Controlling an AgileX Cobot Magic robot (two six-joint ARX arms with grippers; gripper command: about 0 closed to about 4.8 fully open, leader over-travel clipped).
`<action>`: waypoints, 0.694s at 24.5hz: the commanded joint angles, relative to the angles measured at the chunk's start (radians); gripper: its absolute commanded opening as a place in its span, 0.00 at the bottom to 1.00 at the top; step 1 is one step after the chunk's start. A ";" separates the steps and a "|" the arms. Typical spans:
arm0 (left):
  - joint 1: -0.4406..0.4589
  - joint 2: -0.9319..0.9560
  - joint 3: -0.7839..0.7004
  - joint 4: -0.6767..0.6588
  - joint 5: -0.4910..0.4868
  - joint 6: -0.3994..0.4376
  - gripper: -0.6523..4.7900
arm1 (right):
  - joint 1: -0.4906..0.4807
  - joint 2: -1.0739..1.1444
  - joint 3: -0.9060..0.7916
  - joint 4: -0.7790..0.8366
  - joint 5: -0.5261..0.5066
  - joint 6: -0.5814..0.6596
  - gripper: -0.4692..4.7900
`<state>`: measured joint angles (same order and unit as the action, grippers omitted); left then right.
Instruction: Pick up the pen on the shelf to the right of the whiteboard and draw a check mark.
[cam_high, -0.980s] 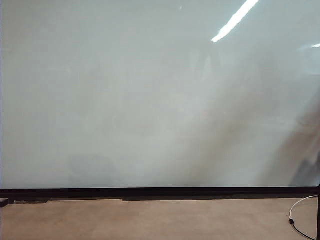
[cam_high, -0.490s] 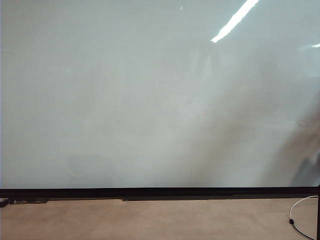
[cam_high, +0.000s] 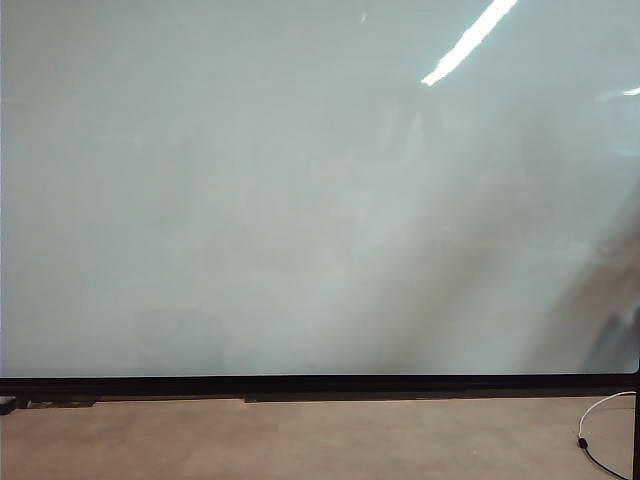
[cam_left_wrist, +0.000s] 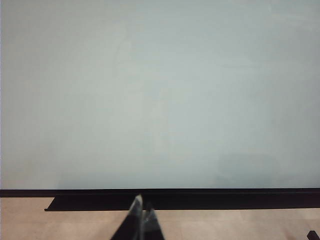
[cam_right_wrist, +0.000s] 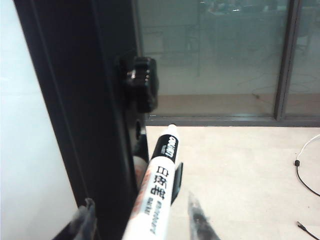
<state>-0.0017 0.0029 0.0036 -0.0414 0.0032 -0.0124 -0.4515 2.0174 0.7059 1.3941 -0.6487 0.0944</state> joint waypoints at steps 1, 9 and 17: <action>0.000 0.000 0.003 0.013 0.000 0.005 0.11 | -0.003 -0.005 0.002 0.017 -0.009 0.007 0.54; 0.000 0.000 0.003 0.013 0.000 0.005 0.11 | -0.014 -0.006 0.002 0.020 -0.026 0.012 0.54; 0.000 0.000 0.003 0.013 0.000 0.005 0.11 | -0.013 -0.006 0.002 0.021 -0.027 0.012 0.54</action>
<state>-0.0017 0.0029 0.0036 -0.0414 0.0032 -0.0120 -0.4652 2.0171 0.7059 1.3949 -0.6712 0.1009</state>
